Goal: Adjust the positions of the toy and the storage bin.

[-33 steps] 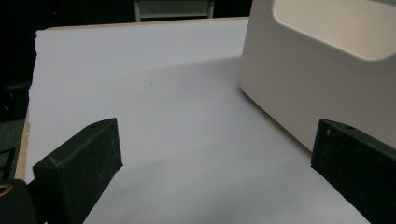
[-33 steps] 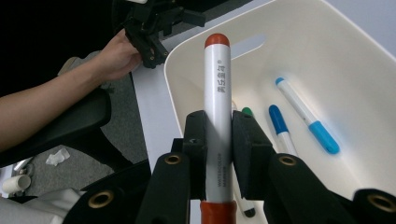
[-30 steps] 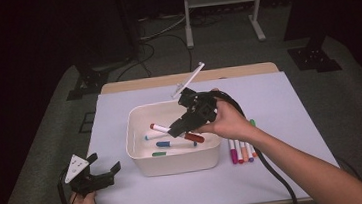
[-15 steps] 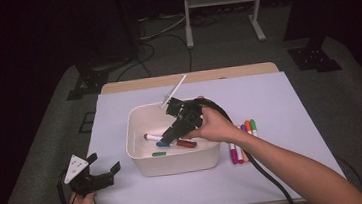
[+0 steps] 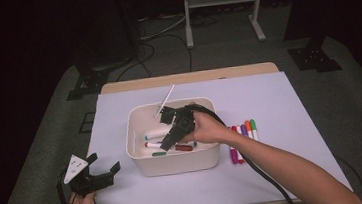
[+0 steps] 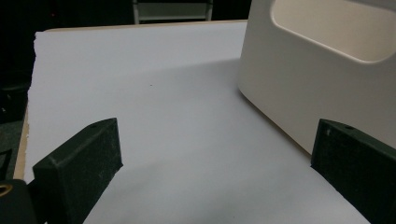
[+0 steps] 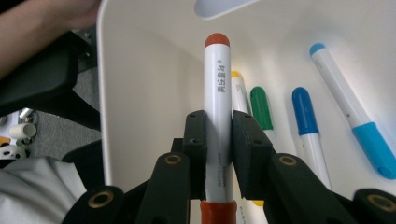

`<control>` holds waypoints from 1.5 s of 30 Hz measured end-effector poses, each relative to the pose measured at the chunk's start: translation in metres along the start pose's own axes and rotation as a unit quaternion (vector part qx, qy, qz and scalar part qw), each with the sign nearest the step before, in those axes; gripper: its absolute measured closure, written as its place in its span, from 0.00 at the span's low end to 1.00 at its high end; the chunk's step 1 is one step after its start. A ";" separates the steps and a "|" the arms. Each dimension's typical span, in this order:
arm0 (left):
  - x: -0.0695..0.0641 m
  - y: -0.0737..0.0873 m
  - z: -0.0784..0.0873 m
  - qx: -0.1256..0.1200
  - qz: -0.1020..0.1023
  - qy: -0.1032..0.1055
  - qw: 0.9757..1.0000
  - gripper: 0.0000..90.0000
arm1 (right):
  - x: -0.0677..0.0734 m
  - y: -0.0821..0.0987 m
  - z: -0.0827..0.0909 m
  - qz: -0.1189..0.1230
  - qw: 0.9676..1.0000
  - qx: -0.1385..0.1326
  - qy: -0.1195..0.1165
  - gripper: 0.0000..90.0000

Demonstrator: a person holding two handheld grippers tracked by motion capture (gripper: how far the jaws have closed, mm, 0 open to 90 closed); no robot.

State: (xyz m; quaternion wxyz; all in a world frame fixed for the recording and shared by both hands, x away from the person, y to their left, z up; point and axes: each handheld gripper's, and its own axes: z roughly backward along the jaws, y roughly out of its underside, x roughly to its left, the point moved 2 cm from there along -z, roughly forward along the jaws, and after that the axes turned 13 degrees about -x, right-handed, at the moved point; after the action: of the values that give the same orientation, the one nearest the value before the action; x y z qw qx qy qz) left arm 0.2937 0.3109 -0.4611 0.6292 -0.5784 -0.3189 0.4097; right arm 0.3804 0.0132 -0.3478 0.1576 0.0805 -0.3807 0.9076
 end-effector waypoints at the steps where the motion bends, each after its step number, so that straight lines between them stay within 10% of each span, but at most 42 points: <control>1: 0.000 0.000 0.000 0.000 0.000 0.000 1.000 0.01 | 0.000 0.001 -0.002 0.000 1.000 0.005 0.000 0.84; 17: 0.000 0.000 0.000 0.001 -0.001 0.000 1.000 0.01 | 0.004 0.005 -0.015 0.012 0.998 0.050 0.027 0.74; 32: 0.000 0.000 0.000 0.002 -0.002 -0.001 1.000 0.01 | 0.009 0.010 0.067 -0.002 0.997 -0.051 0.059 0.54; 45: -0.001 0.000 0.000 0.002 -0.006 -0.001 1.000 0.01 | 0.001 0.041 0.132 -0.047 0.986 -0.119 0.105 0.40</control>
State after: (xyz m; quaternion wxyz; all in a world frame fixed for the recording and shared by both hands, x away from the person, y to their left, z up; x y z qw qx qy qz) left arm 0.2930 0.3101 -0.4609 0.6325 -0.5747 -0.3224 0.4072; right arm 0.3688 -0.1080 -0.2831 0.2475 -0.0168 -0.4628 0.8511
